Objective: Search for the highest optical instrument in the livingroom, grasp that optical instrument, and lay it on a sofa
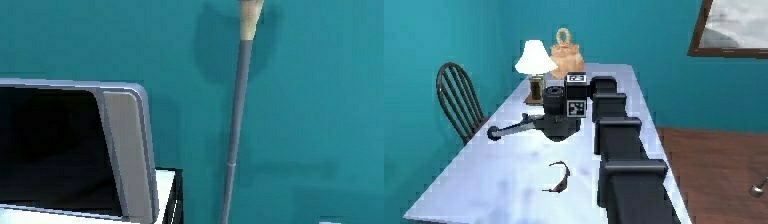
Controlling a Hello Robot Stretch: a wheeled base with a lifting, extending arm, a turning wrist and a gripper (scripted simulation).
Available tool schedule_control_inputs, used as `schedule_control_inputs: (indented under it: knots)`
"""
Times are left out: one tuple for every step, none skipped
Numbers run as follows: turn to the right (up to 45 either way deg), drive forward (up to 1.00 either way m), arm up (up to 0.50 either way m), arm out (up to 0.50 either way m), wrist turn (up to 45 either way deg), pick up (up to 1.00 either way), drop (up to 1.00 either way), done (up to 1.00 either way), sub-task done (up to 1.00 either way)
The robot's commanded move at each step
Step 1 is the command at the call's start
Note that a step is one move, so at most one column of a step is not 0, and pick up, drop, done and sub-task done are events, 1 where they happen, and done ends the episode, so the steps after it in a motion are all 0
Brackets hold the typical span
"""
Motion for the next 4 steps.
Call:
schedule_control_inputs:
  knots:
    - [0.0, 0.00, 0.00, 0.00, 27.0, 0.00, 0.00, 0.00, 0.00]
    - [0.0, 0.00, -0.30, 0.00, 0.0, 0.00, 0.00, 0.00, 0.00]
    - [0.0, 0.00, 0.00, 0.00, 0.0, 1.00, 0.00, 0.00, 0.00]
    - [0.0, 0.00, 0.10, 0.00, 0.0, 0.00, 0.00, 0.00, 0.00]
